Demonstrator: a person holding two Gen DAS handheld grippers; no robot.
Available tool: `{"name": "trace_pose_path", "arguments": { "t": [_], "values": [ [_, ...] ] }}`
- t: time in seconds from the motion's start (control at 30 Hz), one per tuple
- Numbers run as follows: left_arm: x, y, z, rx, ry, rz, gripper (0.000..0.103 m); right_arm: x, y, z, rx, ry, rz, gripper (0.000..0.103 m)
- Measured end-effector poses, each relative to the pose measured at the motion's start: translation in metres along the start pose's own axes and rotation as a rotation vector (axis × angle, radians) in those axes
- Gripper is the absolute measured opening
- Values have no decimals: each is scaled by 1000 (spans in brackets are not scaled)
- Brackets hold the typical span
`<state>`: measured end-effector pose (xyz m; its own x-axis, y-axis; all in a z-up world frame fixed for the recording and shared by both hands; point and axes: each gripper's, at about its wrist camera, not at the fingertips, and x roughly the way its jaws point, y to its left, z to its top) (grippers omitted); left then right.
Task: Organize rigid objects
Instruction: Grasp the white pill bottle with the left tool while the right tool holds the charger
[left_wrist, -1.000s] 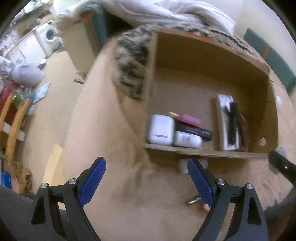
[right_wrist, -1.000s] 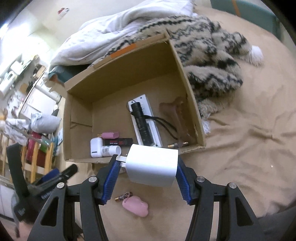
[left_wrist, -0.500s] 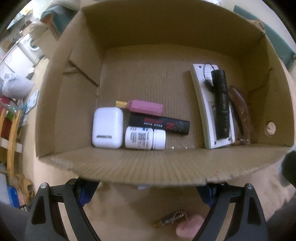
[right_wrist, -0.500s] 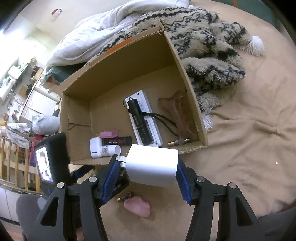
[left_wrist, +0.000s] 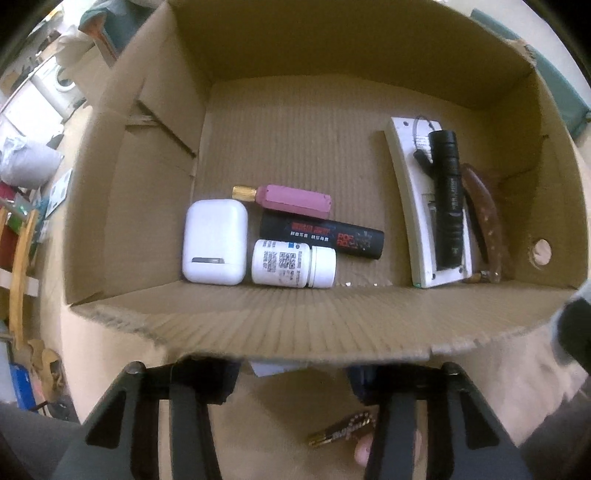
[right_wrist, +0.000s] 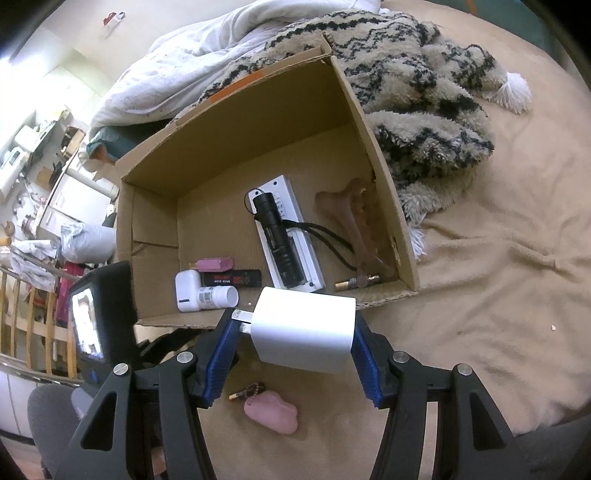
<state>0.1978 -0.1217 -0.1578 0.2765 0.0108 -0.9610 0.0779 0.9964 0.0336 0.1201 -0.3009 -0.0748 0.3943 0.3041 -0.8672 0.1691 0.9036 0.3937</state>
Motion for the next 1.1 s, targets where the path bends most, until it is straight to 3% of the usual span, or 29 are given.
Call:
{"name": "trace_pose_path", "arguments": {
  "t": [0.3,0.57,0.6,0.63,0.67,0.73,0.93,1.0,1.03,1.1],
  "values": [
    [-17,14,-14,32,-13,-4,26,-3,3,-4,-15,-11,-13,61],
    [-10,47,-6,-93,27,-172,27,-9,-7,-5,10,-22,-13,61],
    [-9,51,-6,-107,35,-184,29,-10,-7,-5,15,-23,-8,61],
    [-8,56,-5,-113,40,-183,41,-9,-6,-4,15,-23,-6,61],
    [-7,62,-7,-122,44,-176,59,-9,-5,-3,13,-22,-5,61],
    [-5,66,-9,-145,46,-171,65,-7,-2,-3,6,-18,-2,61],
    [11,57,-16,-127,100,-167,65,-4,2,-4,-14,-10,-8,61],
    [19,52,-16,-105,105,-129,58,-3,0,-4,-10,-6,-14,61],
    [22,50,-16,-101,109,-123,45,-3,-1,-4,-7,-5,-16,61],
    [23,51,-17,-89,110,-121,44,-2,-2,-4,1,-2,-17,61]
  ]
}}
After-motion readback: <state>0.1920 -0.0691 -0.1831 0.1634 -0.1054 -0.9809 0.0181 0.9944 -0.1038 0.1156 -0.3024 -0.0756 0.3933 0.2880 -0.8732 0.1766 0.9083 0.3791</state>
